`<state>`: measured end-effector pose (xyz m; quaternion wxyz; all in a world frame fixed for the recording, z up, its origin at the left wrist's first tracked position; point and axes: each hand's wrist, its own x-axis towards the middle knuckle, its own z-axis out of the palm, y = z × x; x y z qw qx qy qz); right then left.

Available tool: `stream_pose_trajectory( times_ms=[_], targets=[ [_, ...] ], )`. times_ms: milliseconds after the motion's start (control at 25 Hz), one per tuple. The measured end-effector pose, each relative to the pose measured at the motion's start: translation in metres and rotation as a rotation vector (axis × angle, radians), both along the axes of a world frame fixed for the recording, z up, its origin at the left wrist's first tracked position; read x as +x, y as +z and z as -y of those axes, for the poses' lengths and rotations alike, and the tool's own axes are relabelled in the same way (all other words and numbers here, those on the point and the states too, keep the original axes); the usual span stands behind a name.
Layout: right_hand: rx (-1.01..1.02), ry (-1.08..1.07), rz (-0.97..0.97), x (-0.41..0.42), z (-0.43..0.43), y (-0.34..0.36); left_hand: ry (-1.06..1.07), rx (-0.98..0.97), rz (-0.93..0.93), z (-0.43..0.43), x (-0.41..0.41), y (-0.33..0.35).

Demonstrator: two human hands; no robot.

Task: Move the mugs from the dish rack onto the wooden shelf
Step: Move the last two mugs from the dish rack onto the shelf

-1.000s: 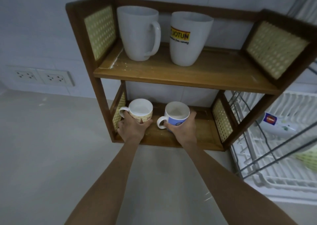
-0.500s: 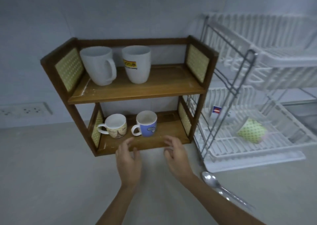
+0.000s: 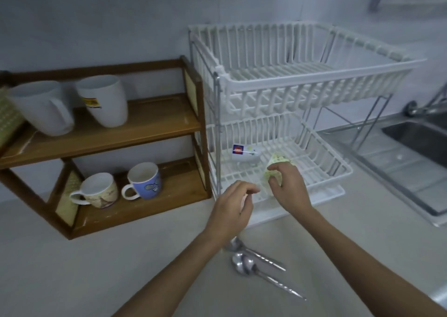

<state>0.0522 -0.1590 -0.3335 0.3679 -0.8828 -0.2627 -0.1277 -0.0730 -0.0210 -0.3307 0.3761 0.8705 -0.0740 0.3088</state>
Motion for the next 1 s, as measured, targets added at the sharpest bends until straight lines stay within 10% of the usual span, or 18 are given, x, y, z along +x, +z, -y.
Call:
stream_pose_trajectory(
  times_ms=[200,440,1000],
  targets=[
    [-0.488,0.059,-0.142,0.081,0.018,0.008,0.445,-0.773,-0.358,0.024,0.110,0.016],
    [-0.671,0.249,-0.378,0.128,0.007,0.001,0.762,-1.105,-0.677,0.003,0.211,0.008],
    [-0.595,0.261,-0.355,0.132,0.005,-0.012,0.776,-0.965,-0.638,-0.005,0.238,-0.021]
  ],
)
